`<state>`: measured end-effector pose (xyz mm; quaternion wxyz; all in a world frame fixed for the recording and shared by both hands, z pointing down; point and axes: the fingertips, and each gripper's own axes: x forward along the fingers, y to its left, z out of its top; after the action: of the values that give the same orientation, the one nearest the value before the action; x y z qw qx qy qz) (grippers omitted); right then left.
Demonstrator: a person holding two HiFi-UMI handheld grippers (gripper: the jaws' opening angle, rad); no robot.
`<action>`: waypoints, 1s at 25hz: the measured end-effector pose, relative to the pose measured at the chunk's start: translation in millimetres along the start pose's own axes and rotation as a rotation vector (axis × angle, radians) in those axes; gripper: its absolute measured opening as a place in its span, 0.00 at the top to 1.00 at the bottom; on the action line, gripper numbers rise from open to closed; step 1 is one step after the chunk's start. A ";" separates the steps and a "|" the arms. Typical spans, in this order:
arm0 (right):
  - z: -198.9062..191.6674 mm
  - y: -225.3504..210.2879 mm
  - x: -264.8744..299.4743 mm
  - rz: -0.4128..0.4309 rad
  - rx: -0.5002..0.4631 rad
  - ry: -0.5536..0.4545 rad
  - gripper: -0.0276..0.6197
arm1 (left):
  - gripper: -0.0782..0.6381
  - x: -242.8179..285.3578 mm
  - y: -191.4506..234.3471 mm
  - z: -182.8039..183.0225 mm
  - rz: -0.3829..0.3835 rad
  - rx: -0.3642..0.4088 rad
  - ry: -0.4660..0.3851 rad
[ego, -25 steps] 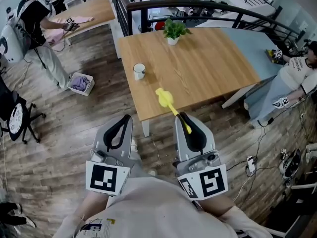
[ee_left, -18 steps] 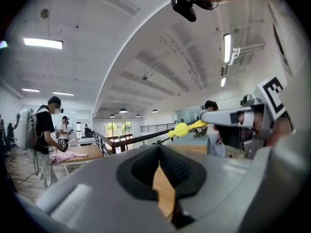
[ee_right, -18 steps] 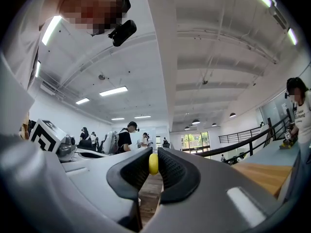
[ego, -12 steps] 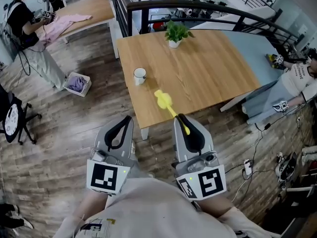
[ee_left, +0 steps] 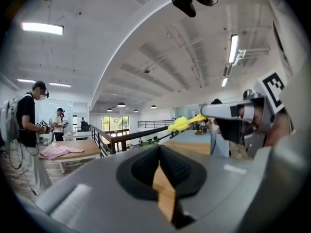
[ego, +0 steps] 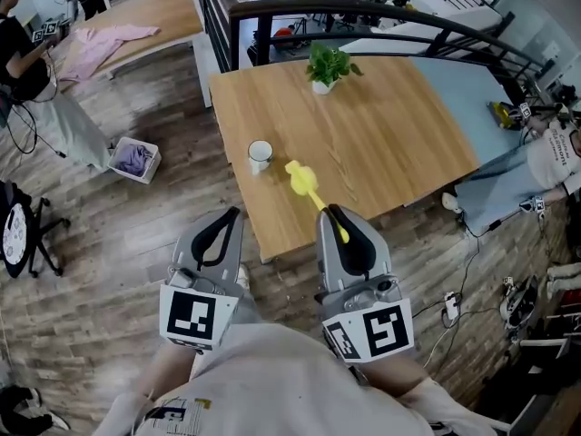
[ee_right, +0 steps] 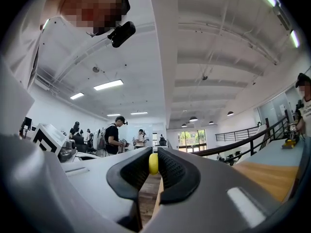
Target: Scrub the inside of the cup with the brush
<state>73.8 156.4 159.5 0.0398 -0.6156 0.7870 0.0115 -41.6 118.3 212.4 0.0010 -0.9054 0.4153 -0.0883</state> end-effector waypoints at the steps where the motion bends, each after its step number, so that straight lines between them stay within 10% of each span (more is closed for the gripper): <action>1: -0.5 0.5 8.5 -0.006 -0.002 0.005 0.90 | 0.89 5.3 7.2 -0.3 -0.006 0.006 0.004; 25: -46.0 -5.8 191.1 -0.072 -0.062 0.177 0.90 | 0.89 127.7 161.4 -16.7 -0.095 0.039 0.030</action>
<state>31.4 -33.1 190.8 -0.0485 -0.6432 0.7639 -0.0199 -84.0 -82.2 237.0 0.0084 -0.9226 0.3698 -0.1099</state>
